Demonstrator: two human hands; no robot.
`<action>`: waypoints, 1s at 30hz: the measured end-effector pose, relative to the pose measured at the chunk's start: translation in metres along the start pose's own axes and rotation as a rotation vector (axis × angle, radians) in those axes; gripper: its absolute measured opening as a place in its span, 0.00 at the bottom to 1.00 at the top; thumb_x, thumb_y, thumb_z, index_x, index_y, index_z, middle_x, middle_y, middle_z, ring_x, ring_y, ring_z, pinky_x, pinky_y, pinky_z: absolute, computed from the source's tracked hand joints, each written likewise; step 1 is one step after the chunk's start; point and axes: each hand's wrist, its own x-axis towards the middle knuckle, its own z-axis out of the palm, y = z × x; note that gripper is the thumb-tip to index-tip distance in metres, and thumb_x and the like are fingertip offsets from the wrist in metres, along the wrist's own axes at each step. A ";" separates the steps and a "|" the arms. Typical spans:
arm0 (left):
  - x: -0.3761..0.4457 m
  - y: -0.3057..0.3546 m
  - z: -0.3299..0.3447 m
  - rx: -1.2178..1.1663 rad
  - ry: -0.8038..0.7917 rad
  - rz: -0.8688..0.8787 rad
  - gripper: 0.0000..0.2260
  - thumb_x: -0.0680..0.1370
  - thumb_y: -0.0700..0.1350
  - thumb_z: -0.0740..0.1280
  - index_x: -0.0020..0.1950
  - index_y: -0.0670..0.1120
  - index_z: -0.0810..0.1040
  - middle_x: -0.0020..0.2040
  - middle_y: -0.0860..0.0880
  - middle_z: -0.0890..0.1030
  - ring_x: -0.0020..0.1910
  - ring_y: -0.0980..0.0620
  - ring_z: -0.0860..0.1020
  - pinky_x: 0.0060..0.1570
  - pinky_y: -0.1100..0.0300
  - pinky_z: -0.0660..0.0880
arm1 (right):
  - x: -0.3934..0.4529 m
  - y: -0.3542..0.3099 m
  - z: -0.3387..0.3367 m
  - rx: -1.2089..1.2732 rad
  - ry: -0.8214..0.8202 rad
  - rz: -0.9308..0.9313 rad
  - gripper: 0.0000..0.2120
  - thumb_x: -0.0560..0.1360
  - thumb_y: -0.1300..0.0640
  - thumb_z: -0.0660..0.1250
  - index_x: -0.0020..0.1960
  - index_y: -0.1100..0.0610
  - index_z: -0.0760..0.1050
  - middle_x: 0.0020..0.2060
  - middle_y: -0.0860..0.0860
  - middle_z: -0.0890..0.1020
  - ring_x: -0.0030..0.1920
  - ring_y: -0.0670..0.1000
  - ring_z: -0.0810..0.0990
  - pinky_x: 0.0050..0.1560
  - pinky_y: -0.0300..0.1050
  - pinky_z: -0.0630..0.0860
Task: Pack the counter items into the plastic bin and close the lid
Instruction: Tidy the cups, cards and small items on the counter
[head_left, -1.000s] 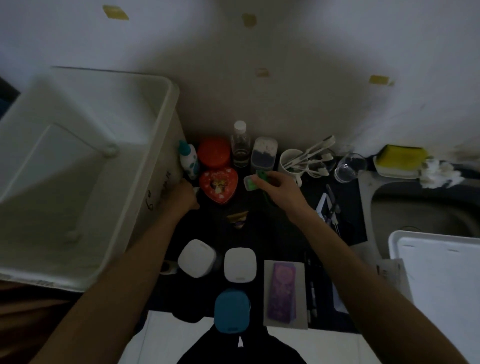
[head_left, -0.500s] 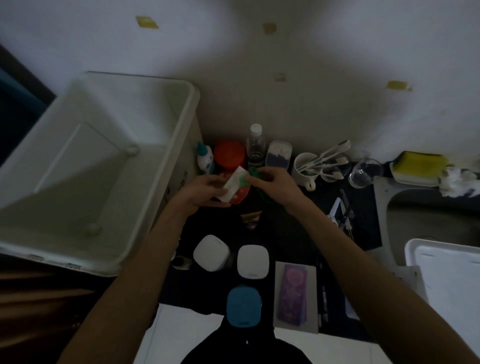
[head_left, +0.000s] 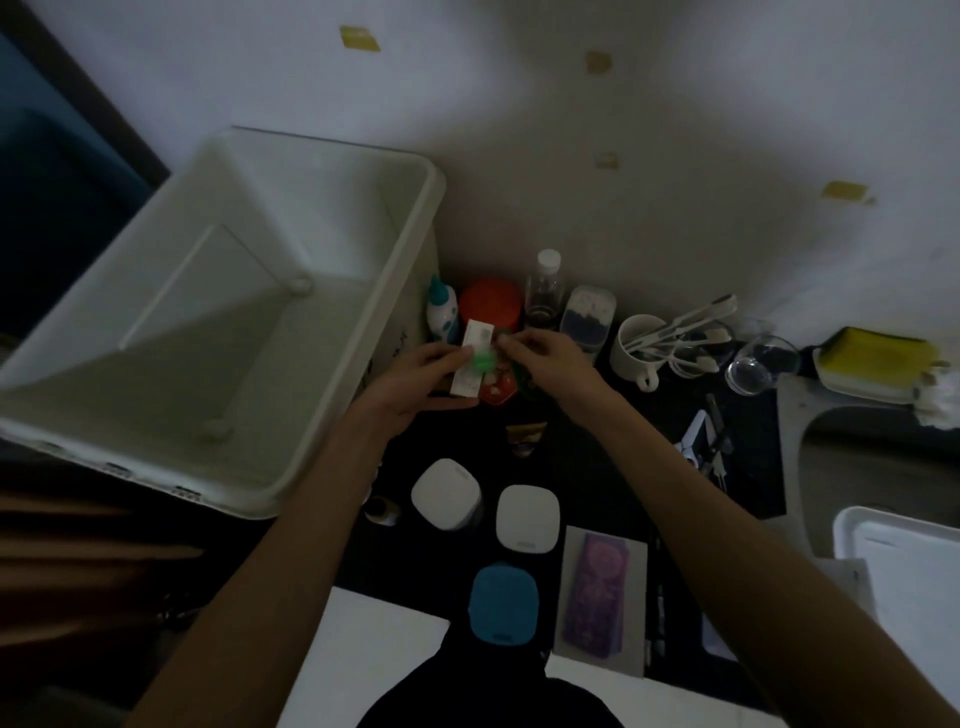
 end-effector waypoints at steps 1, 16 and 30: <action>-0.002 0.001 0.000 -0.016 0.007 0.011 0.17 0.79 0.47 0.67 0.64 0.40 0.77 0.55 0.42 0.83 0.51 0.48 0.83 0.48 0.53 0.82 | 0.000 -0.001 -0.001 0.094 0.016 0.061 0.16 0.78 0.48 0.66 0.60 0.56 0.79 0.53 0.52 0.83 0.52 0.50 0.81 0.49 0.45 0.79; -0.016 -0.004 0.010 0.217 0.077 0.226 0.11 0.79 0.44 0.68 0.60 0.43 0.74 0.57 0.43 0.79 0.55 0.47 0.81 0.47 0.47 0.82 | -0.001 -0.013 0.008 0.386 -0.019 0.119 0.07 0.80 0.56 0.65 0.54 0.57 0.78 0.52 0.56 0.83 0.55 0.57 0.82 0.55 0.54 0.81; -0.012 -0.014 0.009 0.083 0.137 0.204 0.16 0.80 0.47 0.66 0.67 0.45 0.70 0.60 0.43 0.80 0.52 0.47 0.83 0.42 0.56 0.82 | -0.010 -0.020 0.015 0.032 -0.072 -0.109 0.18 0.74 0.50 0.72 0.61 0.56 0.78 0.49 0.45 0.81 0.49 0.41 0.80 0.46 0.33 0.77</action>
